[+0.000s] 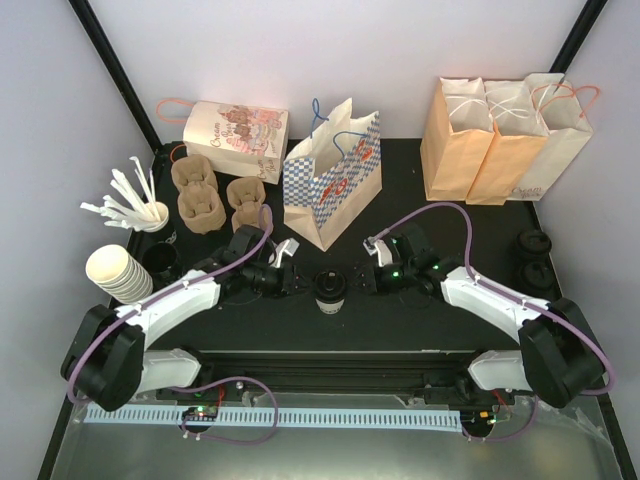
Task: Pack the takeout coffee
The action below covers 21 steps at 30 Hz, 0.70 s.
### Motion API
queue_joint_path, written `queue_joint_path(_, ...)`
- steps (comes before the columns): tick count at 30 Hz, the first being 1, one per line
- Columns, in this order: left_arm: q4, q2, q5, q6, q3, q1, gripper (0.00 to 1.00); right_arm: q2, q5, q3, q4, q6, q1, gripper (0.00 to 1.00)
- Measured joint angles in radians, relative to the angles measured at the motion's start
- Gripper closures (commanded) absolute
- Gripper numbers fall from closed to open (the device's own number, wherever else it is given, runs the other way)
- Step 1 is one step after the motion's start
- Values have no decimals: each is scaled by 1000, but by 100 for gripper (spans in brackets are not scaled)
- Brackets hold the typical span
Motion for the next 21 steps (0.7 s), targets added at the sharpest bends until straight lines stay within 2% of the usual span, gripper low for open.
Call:
queue_joint_path(8, 29, -1, 17, 0, -15, 6, 69, 3, -3, -7, 21, 0, -1, 78)
queue_joint_path(14, 79, -27, 42, -22, -61, 31, 60, 11, -5, -11, 47, 0, 0, 78)
queue_joint_path(16, 81, -41, 47, -26, -71, 40, 61, 17, -10, -11, 57, 0, 3, 78)
queue_joint_path(21, 81, -78, 58, -26, -81, 69, 69, 18, -12, -11, 61, 0, 6, 78)
